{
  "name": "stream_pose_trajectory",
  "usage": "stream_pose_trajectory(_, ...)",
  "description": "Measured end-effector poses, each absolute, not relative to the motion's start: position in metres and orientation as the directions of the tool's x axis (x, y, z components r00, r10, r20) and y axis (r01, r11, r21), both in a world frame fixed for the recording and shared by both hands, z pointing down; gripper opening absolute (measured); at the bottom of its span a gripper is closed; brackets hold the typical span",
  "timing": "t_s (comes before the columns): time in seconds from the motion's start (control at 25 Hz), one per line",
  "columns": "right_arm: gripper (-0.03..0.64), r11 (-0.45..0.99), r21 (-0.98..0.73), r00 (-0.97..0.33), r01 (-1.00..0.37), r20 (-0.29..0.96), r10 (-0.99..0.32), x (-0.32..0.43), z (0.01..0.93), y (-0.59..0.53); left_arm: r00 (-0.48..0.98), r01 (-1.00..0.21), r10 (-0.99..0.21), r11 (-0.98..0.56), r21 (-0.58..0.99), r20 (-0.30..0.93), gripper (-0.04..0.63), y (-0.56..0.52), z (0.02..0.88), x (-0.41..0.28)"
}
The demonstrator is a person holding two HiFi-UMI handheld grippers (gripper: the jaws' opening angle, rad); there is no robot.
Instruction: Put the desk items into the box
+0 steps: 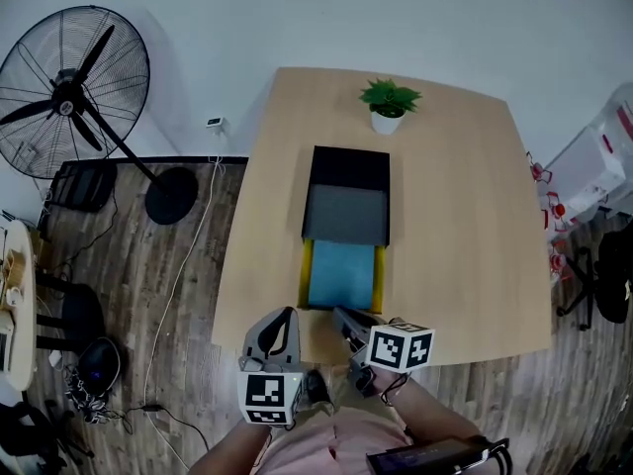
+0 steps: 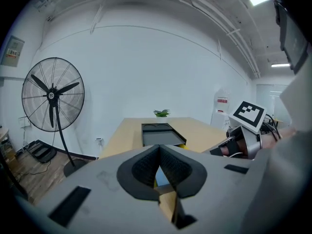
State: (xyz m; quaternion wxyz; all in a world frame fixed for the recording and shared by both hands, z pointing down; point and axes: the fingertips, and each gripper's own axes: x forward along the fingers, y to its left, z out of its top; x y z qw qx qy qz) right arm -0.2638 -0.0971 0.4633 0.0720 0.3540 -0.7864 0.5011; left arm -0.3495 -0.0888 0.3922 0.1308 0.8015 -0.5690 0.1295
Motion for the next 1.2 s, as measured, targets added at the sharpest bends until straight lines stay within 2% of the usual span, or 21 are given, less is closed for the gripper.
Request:
stream_pose_trajectory(0.24, 0.003, 0.411, -0.648, -0.732, -0.641, 0.356, -0.580, -0.271, 0.399, -0.090, 0.317, -0.947, -0.910, -0.316, 0.047, 0.268, 0.009, -0.078, 0.344, -0.355)
stream_pose_trajectory(0.44, 0.002, 0.565, -0.474, -0.716, -0.675, 0.234, -0.658, -0.277, 0.328, -0.079, 0.325, -0.945, -0.935, -0.327, 0.010, 0.139, 0.009, -0.069, 0.284, -0.354)
stream_pose_trajectory(0.6, 0.003, 0.629, -0.321, -0.693, -0.707, 0.139, -0.708, -0.279, 0.279, -0.070, 0.332, -0.943, -0.942, -0.332, -0.006, 0.042, 0.009, -0.059, 0.237, -0.346)
stream_pose_trajectory(0.76, 0.003, 0.641, -0.191, -0.660, -0.744, 0.062, -0.748, -0.282, 0.241, -0.050, 0.335, -0.942, -0.942, -0.334, -0.034, -0.020, 0.009, -0.040, 0.209, -0.346)
stream_pose_trajectory(0.96, 0.002, 0.600, -0.037, -0.601, -0.799, 0.022, -0.799, -0.279, 0.218, -0.034, 0.328, -0.944, -0.944, -0.327, -0.043, -0.038, 0.011, -0.027, 0.199, -0.348)
stream_pose_trajectory(1.2, 0.002, 0.572, 0.020, -0.572, -0.820, -0.012, -0.820, -0.273, 0.204, -0.022, 0.320, -0.947, -0.945, -0.317, -0.051, -0.068, 0.009, -0.018, 0.187, -0.349)
